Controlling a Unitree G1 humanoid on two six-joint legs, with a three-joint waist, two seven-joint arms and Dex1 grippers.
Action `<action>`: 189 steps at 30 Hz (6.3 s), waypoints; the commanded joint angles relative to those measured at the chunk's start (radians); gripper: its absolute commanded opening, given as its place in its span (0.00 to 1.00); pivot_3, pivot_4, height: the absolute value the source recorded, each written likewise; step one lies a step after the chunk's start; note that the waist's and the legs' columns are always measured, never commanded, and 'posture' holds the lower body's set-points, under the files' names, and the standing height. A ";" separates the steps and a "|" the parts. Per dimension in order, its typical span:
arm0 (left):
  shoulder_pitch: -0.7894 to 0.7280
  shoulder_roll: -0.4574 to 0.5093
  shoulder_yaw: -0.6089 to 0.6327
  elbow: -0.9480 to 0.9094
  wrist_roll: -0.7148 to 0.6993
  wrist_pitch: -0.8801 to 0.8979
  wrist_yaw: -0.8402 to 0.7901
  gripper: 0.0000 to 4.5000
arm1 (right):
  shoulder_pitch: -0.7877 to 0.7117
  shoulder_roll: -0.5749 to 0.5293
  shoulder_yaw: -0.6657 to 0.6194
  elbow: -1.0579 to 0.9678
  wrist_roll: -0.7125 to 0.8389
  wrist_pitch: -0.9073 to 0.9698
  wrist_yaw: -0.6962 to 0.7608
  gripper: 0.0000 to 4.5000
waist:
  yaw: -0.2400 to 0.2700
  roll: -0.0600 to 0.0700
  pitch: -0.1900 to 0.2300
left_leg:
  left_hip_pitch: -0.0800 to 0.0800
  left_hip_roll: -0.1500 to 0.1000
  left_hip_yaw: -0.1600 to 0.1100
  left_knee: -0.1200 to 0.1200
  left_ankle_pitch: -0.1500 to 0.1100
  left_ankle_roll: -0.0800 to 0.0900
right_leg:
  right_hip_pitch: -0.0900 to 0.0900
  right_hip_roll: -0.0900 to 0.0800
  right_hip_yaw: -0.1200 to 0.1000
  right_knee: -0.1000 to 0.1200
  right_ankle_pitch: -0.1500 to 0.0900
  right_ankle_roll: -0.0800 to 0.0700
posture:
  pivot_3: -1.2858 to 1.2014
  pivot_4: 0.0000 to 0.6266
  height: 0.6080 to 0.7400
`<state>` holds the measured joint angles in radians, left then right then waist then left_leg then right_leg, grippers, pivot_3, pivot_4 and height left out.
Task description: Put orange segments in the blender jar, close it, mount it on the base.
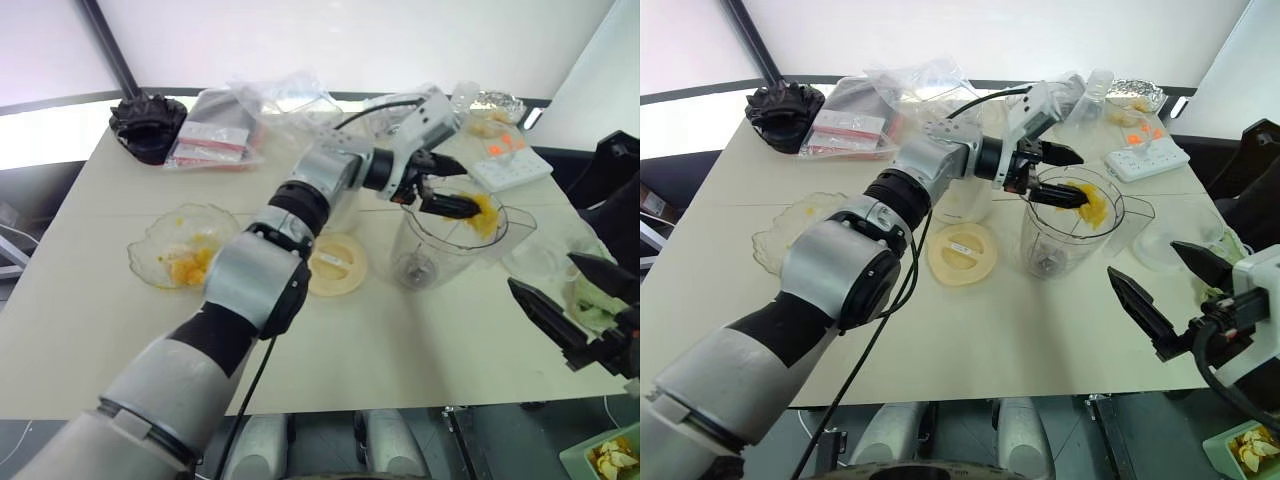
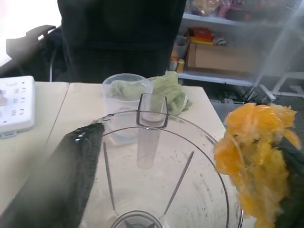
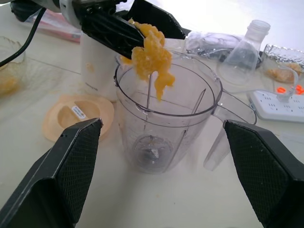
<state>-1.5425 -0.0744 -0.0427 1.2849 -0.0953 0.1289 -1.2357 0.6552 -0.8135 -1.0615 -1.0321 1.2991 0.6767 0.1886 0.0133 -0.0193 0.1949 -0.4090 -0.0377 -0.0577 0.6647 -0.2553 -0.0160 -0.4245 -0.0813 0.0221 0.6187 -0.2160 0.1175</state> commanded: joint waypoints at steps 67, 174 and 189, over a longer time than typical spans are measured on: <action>-0.066 0.145 0.179 -0.084 -0.016 0.386 0.192 0.99 | 0.033 -0.050 0.036 0.027 -0.053 -0.071 -0.035 0.96 | 0.002 0.000 0.000 | 0.000 0.000 0.000 0.000 -0.001 0.002 | 0.001 0.000 0.000 0.000 0.001 0.003 | 0.52 0.24 1.00; 0.921 0.476 -0.180 -1.256 -0.040 0.141 0.279 1.00 | -1.172 0.096 0.519 1.994 -0.980 -0.717 0.058 0.09 | -0.030 0.013 -0.007 | 0.017 0.000 0.003 -0.003 -0.002 0.003 | 0.017 0.000 0.004 -0.004 -0.001 -0.003 | 0.52 0.24 1.00; 0.925 0.478 -0.184 -1.263 -0.037 0.139 0.281 1.00 | -1.120 0.127 0.511 1.936 -0.951 -0.714 0.069 0.04 | -0.031 0.013 -0.006 | 0.017 0.000 0.002 -0.003 -0.002 0.003 | 0.018 0.000 0.004 -0.005 -0.001 -0.002 | 0.52 0.24 1.00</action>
<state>-0.5985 0.3995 -0.2231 0.0433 -0.1370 0.2878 -0.9571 -0.4749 -0.6881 -0.5391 0.9373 0.3396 -0.0296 0.2609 -0.0182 -0.0068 0.1886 -0.3916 -0.0379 -0.0554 0.6616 -0.2572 -0.0126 -0.4069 -0.0815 0.0262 0.6136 -0.2168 0.1151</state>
